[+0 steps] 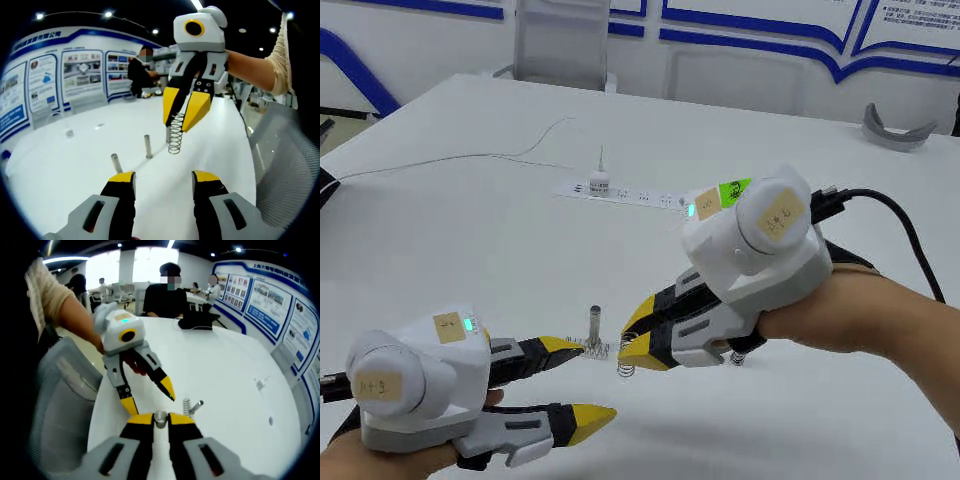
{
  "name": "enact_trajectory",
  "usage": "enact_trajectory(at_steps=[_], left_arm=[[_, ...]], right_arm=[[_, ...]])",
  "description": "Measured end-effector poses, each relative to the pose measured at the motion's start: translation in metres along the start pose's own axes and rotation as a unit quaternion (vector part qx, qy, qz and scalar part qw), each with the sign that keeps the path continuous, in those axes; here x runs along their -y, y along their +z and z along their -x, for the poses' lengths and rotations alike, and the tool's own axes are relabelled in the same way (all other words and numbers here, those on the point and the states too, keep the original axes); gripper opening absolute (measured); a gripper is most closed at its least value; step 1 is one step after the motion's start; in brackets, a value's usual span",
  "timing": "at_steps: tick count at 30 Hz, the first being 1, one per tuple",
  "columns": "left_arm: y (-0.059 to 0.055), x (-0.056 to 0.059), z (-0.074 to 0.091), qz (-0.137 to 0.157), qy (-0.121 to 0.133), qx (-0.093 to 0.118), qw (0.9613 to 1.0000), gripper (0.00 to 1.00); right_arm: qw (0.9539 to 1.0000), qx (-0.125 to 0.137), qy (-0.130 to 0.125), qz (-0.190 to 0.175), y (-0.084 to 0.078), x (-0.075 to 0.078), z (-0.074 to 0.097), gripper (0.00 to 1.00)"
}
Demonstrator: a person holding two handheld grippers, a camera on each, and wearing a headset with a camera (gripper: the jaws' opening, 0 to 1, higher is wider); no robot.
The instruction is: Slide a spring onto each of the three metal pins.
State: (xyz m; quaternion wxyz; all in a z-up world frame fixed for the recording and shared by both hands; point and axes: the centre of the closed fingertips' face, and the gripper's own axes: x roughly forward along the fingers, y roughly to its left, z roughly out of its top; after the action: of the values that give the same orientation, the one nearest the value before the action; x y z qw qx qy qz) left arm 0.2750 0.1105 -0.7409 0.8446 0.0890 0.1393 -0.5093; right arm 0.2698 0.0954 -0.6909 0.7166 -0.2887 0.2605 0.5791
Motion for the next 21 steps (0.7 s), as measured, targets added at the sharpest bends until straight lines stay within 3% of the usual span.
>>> enact_trajectory(at_steps=[12,21], left_arm=[[-0.004,-0.014,0.009,0.019,0.030,0.000,0.9994,0.58],[-0.007,-0.025,0.010,0.026,0.046,-0.003,0.9986,0.64]], right_arm=[[0.9985,0.005,-0.045,-0.031,-0.010,0.028,0.021,0.12],[0.9910,0.017,-0.112,-0.070,-0.018,0.066,0.039,0.12]])
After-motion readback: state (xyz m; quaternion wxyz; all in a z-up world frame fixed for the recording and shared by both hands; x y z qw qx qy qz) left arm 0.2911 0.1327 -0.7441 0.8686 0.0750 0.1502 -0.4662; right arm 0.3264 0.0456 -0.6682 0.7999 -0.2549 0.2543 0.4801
